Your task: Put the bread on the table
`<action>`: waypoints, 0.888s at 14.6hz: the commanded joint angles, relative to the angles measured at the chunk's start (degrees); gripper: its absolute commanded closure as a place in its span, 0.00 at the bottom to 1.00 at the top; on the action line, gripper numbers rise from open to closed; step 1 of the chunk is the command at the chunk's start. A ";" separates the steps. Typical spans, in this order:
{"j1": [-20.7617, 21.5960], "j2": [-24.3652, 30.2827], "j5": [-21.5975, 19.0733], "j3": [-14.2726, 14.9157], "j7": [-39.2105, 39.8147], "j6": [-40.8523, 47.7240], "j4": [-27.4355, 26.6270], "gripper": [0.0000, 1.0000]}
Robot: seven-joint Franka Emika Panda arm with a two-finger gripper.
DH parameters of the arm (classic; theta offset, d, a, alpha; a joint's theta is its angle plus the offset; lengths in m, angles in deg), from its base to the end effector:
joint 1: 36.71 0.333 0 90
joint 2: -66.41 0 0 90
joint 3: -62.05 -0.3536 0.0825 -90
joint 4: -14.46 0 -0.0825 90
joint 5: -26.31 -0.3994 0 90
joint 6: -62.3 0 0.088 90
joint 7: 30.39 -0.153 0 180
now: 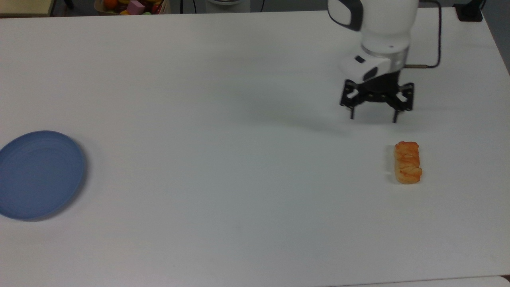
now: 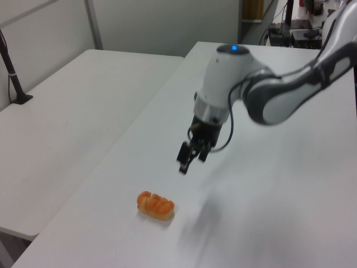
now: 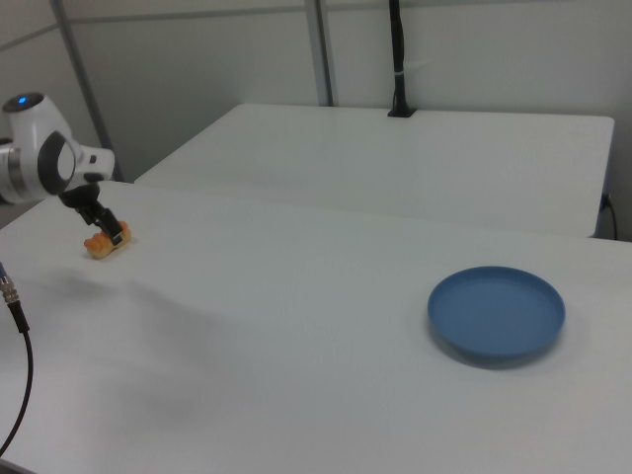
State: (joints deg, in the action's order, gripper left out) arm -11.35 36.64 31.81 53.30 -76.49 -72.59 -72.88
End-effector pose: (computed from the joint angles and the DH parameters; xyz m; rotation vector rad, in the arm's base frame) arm 0.6507 0.4130 0.3752 -2.9080 0.2687 -0.3629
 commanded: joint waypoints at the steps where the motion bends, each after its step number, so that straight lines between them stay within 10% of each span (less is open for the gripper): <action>1: -8.99 10.60 -0.31 -2.76 10.22 11.89 -7.22 0.00; 7: -22.79 22.73 -2.32 -1.88 25.43 26.58 -11.79 0.00; 13: -23.96 26.00 -8.38 8.56 39.94 29.60 -14.52 0.00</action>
State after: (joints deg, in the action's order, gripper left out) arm -36.43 60.52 26.74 57.14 -42.63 -42.46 -83.06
